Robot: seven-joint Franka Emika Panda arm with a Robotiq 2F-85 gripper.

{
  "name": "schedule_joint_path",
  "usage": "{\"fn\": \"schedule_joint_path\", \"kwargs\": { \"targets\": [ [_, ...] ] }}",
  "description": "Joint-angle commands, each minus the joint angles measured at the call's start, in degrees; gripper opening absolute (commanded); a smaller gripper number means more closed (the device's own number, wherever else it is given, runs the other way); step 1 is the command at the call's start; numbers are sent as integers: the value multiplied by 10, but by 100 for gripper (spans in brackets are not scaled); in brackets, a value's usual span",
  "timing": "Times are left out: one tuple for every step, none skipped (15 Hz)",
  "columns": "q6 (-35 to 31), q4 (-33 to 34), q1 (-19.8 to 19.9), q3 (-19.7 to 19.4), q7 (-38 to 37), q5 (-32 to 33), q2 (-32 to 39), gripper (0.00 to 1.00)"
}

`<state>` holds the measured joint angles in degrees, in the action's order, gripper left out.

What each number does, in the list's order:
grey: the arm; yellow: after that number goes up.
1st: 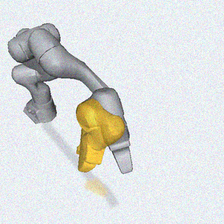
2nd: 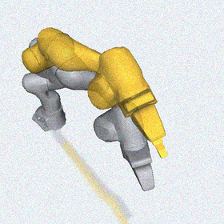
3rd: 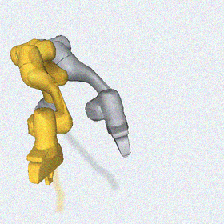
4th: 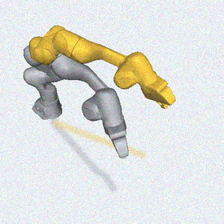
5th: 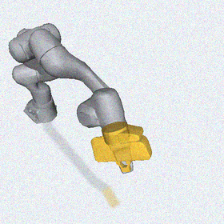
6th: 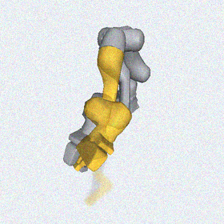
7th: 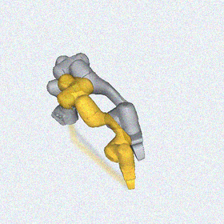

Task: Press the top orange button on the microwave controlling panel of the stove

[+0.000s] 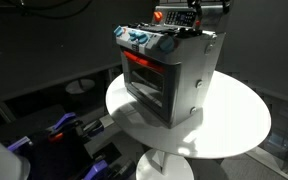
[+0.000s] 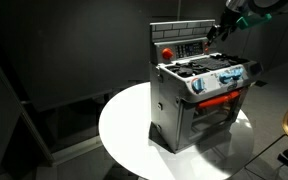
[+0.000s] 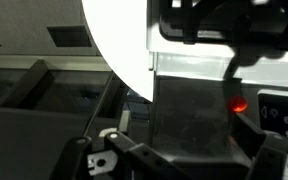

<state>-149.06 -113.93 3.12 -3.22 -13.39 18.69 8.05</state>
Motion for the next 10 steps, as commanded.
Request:
{"fn": "schedule_joint_path", "kwargs": {
  "targets": [
    [-8, 26, -7, -12, 3, -1, 23, 100],
    [-8, 28, -8, -13, 2, 0, 25, 100],
    [-6, 27, -8, -13, 2, -2, 24, 100],
    [-4, 25, -9, -12, 2, -3, 20, 100],
    [3, 18, -10, -10, 6, -10, 11, 100],
    [8, 11, -10, -7, 10, -17, 3, 100],
    [12, 5, -10, -5, 15, -26, -4, 100],
    [19, -1, -10, -3, 17, -34, -12, 100],
    [27, -8, -9, 0, 26, -50, -21, 100],
    [37, -15, -9, 2, 31, -65, -30, 100]
  ]
}}
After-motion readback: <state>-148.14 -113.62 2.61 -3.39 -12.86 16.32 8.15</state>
